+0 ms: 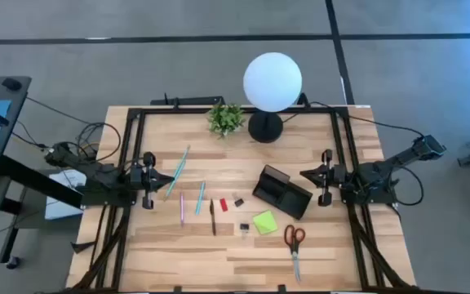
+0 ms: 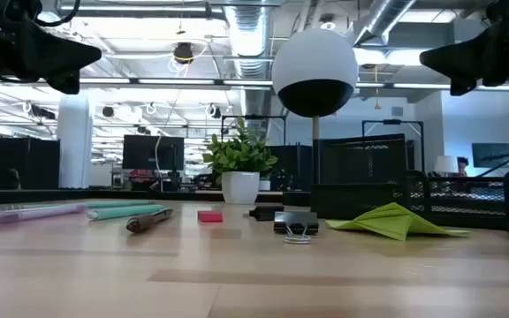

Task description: Pick and place office supplies into organizer

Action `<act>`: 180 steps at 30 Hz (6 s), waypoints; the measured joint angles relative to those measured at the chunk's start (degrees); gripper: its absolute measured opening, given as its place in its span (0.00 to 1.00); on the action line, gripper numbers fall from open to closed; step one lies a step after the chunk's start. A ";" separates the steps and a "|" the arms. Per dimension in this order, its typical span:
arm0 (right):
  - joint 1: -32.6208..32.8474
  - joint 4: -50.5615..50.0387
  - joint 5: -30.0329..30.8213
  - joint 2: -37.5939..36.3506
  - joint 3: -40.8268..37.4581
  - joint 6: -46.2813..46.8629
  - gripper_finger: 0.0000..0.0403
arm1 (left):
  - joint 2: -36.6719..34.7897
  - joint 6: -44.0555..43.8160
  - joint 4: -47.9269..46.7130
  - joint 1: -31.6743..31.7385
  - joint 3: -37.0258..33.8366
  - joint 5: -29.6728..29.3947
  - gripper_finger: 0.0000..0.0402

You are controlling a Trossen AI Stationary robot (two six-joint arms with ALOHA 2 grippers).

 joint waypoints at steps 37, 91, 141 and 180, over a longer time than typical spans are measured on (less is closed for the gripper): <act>-0.01 0.01 0.00 0.00 0.01 0.00 0.00 | 0.02 0.01 0.00 -0.02 -0.02 0.00 0.00; -0.01 0.00 0.01 0.00 0.01 0.00 0.00 | 0.01 0.55 1.40 -0.02 -0.04 -0.53 0.00; -0.01 0.00 0.00 0.00 0.02 0.00 0.00 | 49.65 -23.63 11.94 6.37 11.81 -27.79 0.34; -0.02 -3.26 0.00 0.01 0.01 1.13 0.00 | 76.58 -68.12 -10.68 9.23 11.81 -19.35 0.34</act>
